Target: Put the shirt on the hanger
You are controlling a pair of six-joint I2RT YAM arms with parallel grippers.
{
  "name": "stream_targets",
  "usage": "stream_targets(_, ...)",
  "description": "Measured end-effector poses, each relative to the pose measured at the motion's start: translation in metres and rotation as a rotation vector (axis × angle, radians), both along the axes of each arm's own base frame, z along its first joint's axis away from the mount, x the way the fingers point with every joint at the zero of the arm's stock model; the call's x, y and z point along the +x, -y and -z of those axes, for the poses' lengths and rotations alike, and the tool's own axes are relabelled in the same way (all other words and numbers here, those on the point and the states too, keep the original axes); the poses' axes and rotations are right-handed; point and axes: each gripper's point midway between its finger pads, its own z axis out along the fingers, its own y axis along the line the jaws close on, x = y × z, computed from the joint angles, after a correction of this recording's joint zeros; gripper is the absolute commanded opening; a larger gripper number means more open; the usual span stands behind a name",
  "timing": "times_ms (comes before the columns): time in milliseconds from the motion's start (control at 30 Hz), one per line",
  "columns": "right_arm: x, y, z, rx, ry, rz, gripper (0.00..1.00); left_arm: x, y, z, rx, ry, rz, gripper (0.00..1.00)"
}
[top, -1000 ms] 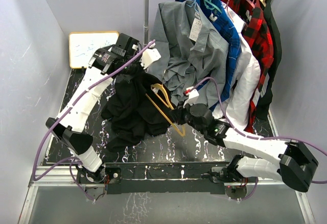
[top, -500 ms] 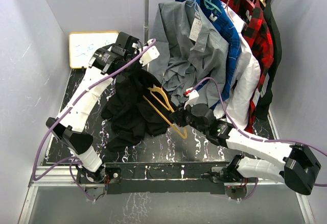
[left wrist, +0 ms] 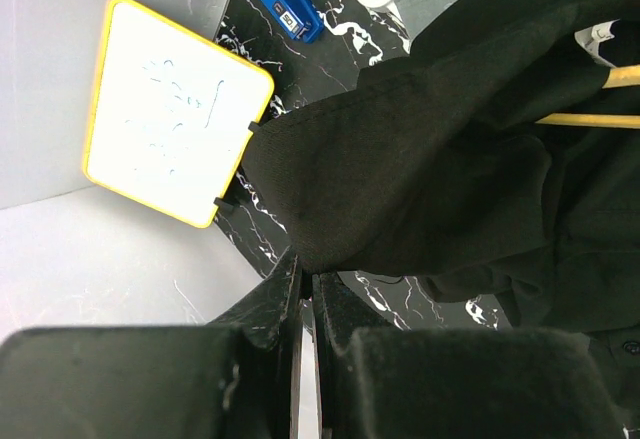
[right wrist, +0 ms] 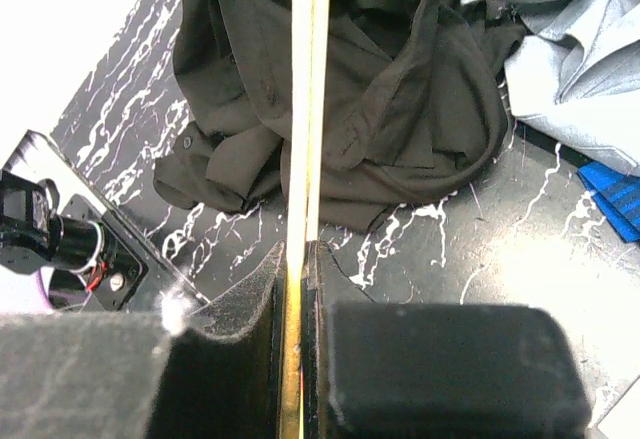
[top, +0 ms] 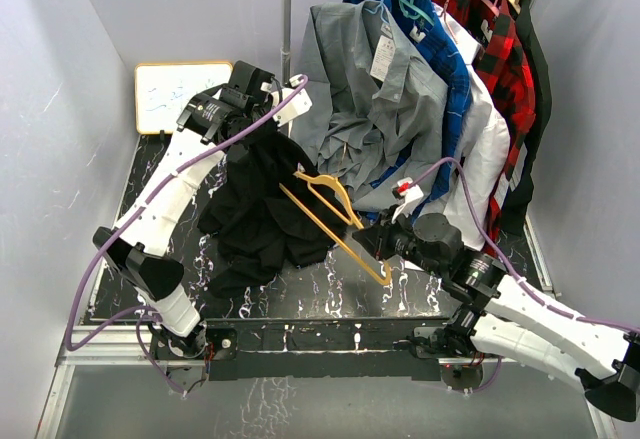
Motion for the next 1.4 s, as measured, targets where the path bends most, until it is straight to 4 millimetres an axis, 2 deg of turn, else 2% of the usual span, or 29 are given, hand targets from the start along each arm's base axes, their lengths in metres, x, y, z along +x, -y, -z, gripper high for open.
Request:
stream_targets(367,-0.006,-0.002,-0.006,-0.037,-0.032,-0.038,0.0,0.007,0.002,0.013,0.024,-0.017,-0.006,0.0)
stream_targets(500,-0.017,0.009,-0.002,-0.049,-0.067,-0.032,0.0,0.012,-0.001,0.017,0.052,-0.002,-0.011,0.0)
stream_targets(667,-0.033,0.028,-0.007,-0.046,-0.102,-0.02,0.0,0.021,-0.001,0.009,0.054,0.049,-0.023,0.0)
stream_targets(867,-0.04,0.037,-0.013,-0.05,-0.12,-0.013,0.0,0.022,0.0,0.008,0.046,0.057,-0.025,0.0)
stream_targets(1067,-0.035,0.033,-0.039,-0.033,-0.078,-0.014,0.0,0.021,0.001,0.01,0.035,0.048,-0.031,0.0)
stream_targets(1233,-0.023,0.02,-0.068,-0.009,-0.016,-0.024,0.0,0.018,0.002,0.013,0.021,0.035,-0.035,0.0)
stream_targets(1333,-0.015,0.012,-0.073,-0.008,0.011,-0.029,0.0,0.015,0.004,0.016,0.004,0.015,-0.034,0.0)
stream_targets(1400,-0.008,0.007,-0.069,-0.022,0.013,-0.025,0.0,0.011,0.006,0.02,-0.01,-0.007,-0.032,0.0)
